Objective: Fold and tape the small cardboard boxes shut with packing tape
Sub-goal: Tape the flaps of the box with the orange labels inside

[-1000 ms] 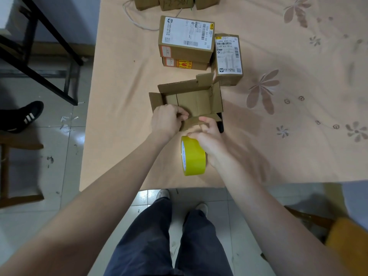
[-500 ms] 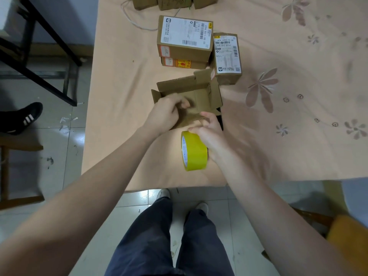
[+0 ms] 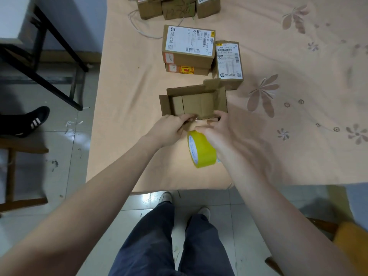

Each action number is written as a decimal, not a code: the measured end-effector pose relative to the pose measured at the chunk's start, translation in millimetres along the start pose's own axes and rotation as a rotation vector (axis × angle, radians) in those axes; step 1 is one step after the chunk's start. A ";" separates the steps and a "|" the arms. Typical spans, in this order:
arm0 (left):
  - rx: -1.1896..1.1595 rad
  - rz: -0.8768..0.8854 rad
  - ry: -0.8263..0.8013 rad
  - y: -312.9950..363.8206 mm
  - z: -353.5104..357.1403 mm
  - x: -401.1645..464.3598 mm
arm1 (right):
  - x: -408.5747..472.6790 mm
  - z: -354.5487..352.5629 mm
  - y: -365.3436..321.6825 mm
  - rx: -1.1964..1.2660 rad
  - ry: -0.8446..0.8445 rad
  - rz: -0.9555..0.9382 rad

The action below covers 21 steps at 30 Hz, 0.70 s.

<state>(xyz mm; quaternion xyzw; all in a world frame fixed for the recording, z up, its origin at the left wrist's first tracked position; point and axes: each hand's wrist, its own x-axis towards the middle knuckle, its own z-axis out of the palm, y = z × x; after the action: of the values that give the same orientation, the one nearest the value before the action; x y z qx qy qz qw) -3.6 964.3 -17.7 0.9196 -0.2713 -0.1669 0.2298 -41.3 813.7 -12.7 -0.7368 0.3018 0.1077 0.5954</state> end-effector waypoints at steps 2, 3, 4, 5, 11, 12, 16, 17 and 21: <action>-0.022 -0.019 0.030 -0.9 0.8 -0.6 | 0.0 -1.2 2.6 -0.044 0.047 0.007; -0.026 -0.011 0.037 -1.2 0.8 -0.7 | -0.2 -0.4 4.1 -0.062 0.070 0.012; -0.030 -0.003 0.036 -0.7 0.9 -0.5 | -0.8 0.8 5.4 -0.073 0.092 0.012; -0.040 -0.002 0.031 0.5 0.7 0.1 | -0.6 2.5 7.0 -0.081 0.114 0.005; -0.164 -0.094 0.048 8.7 -1.5 9.2 | -1.2 11.7 6.6 -0.084 0.300 -0.135; -0.186 -0.103 0.050 9.3 -3.0 10.4 | -0.9 12.2 5.9 -0.075 0.329 -0.143; -0.203 -0.139 0.056 10.8 -7.3 14.2 | 8.2 13.1 3.4 -0.126 0.240 -0.021; -0.207 -0.150 0.062 11.3 -7.2 14.6 | 11.8 13.1 4.3 -0.142 0.195 0.016; -0.267 -0.176 0.028 10.1 -6.6 15.5 | 21.9 12.8 5.6 -0.186 0.128 0.037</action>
<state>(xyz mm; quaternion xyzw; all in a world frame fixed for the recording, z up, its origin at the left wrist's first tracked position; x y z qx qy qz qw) 7.3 950.0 -9.7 0.9034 -0.1621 -0.2083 0.3381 -24.6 818.2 -32.1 -0.7885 0.3415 0.0992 0.5018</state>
